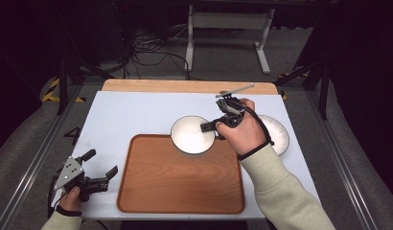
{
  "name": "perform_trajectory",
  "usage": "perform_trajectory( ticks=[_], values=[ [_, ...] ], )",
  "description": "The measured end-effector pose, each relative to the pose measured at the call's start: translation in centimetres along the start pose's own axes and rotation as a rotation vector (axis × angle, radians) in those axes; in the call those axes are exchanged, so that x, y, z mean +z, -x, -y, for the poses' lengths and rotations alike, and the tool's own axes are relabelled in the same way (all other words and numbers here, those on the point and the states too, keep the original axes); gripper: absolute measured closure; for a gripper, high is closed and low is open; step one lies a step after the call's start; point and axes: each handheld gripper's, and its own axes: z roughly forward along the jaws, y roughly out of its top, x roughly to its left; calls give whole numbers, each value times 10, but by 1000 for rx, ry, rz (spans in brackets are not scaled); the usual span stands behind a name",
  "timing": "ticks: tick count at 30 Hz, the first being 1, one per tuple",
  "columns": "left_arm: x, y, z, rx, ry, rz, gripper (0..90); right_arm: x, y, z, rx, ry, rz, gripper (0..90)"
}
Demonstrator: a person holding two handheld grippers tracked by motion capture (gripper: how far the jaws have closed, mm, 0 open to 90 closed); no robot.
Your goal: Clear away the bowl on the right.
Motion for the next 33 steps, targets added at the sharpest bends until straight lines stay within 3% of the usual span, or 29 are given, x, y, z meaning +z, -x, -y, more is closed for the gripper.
perform_trajectory(
  ticks=[10,19,33],
  values=[
    [0,0,0,1,0,0,3,29,3,8,13,-26,-31,807],
    [0,0,0,-1,3,0,3,57,8,19,19,-68,-20,805],
    [0,0,0,-1,3,0,3,80,9,31,-3,-104,-8,797]
  ],
)
